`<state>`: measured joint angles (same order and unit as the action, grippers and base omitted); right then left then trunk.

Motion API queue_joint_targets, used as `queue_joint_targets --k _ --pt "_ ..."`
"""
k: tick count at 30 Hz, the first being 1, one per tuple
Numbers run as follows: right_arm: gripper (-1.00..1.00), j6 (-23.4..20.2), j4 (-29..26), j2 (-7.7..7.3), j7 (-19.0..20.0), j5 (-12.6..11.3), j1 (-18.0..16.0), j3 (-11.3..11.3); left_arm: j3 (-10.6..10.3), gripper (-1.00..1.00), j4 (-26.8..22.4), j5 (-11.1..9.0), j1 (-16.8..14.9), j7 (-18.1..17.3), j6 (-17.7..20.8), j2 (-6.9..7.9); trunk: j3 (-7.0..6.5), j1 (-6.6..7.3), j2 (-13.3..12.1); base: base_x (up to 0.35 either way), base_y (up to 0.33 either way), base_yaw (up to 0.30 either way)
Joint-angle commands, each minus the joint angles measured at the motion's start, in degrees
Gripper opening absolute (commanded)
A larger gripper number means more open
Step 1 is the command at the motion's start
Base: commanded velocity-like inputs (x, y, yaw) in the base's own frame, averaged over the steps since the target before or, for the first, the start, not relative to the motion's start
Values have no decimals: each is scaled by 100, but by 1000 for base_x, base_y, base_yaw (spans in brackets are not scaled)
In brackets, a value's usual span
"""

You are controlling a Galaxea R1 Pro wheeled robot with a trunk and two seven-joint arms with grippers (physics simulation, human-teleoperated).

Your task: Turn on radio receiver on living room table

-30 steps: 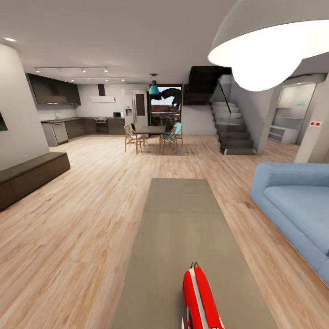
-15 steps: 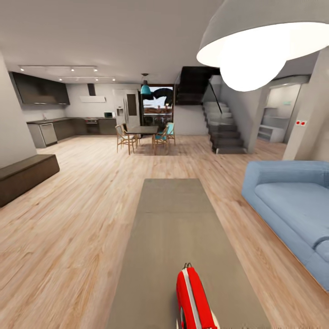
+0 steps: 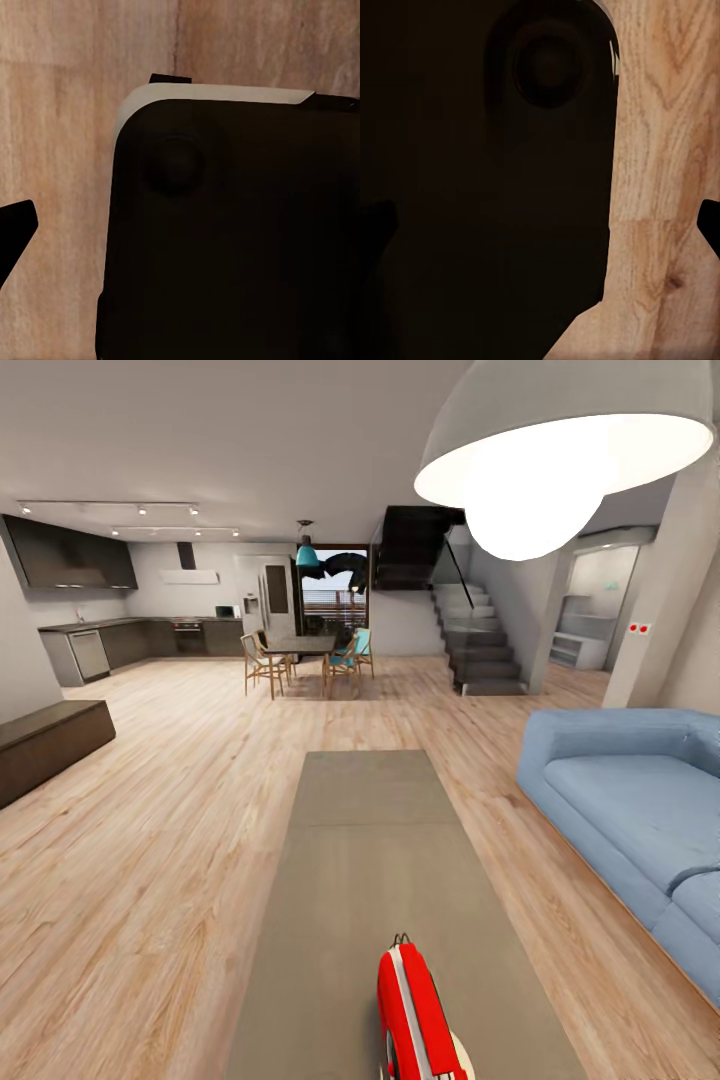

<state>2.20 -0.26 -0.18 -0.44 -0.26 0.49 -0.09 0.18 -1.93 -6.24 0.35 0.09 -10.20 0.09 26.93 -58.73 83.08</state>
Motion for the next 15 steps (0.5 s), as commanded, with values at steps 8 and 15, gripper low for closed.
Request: queue_joint_targets --k 8,15 --pt "100 -1 0 0 0 0 0 0 0 100 0 0 0 8 0 0 0 0 0 0 0 0" --pt "100 -5 0 0 0 7 1 2 0 100 0 0 0 9 0 -10 0 0 0 0 0 0"
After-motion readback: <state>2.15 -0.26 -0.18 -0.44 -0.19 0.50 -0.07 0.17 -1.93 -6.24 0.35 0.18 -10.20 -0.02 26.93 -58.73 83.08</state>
